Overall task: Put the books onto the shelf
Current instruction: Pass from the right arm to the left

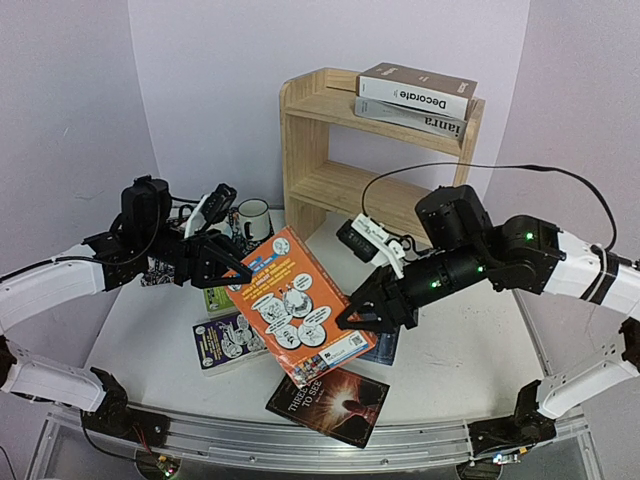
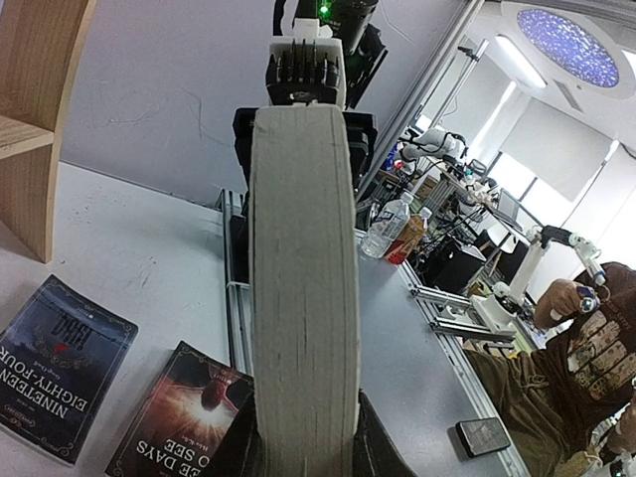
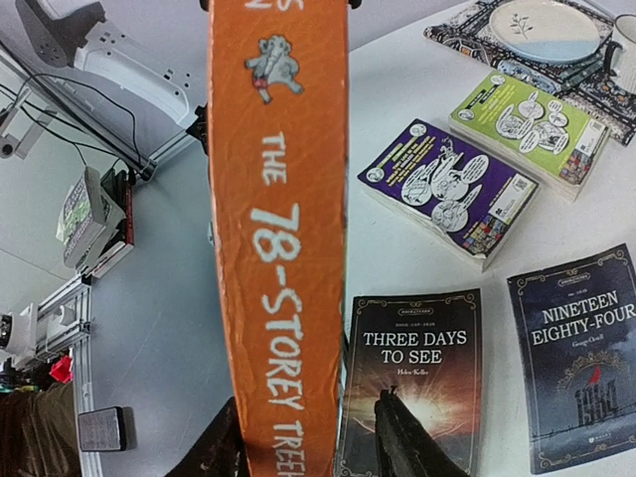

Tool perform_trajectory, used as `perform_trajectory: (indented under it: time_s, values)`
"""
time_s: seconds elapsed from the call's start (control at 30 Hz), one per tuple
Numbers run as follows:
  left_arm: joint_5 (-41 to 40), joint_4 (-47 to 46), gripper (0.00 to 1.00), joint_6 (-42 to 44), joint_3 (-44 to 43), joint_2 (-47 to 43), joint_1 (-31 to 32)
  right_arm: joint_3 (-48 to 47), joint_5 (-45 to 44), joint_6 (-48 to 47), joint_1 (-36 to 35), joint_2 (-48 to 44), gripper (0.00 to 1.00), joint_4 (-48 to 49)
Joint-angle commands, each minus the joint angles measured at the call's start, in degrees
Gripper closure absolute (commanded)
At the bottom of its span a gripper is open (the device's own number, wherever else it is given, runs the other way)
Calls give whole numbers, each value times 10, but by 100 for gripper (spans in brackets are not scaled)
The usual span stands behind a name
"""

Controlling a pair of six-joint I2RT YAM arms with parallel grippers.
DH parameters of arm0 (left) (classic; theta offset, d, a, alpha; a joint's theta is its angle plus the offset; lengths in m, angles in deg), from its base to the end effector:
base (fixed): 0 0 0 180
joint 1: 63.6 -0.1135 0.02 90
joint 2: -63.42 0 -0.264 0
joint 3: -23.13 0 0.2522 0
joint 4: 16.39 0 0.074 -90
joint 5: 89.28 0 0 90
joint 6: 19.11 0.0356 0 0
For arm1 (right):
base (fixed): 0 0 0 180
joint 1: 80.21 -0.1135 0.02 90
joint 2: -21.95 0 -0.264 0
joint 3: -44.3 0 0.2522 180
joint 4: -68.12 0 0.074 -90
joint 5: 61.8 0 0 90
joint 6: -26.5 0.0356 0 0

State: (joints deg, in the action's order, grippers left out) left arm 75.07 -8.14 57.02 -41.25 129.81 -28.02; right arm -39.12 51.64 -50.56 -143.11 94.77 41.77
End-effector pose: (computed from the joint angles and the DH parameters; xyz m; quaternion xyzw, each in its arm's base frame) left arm 0.1822 -0.1725 0.3317 0.4956 0.5276 -0.6349 0.2700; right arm 0.1207 0.2669 0.3832 -0.4408 0.6559 0.4910 0.3667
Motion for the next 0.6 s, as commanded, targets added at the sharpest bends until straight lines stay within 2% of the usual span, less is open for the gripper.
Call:
perform_trajectory:
  time_s: [0.0, 0.13, 0.23, 0.57]
  values:
    - [31, -32, 100, 4, -11, -21, 3, -34, 36, 1, 0, 16, 59, -9]
    - [32, -31, 100, 2, -18, -19, 3, -36, 52, 2, 0, 21, 62, -10]
    - [33, -29, 100, -3, -21, -13, 3, -38, 72, 4, 1, 27, 58, -10]
    - [38, -18, 100, -3, -31, 4, 4, -57, 94, -1, 0, 57, 61, -32]
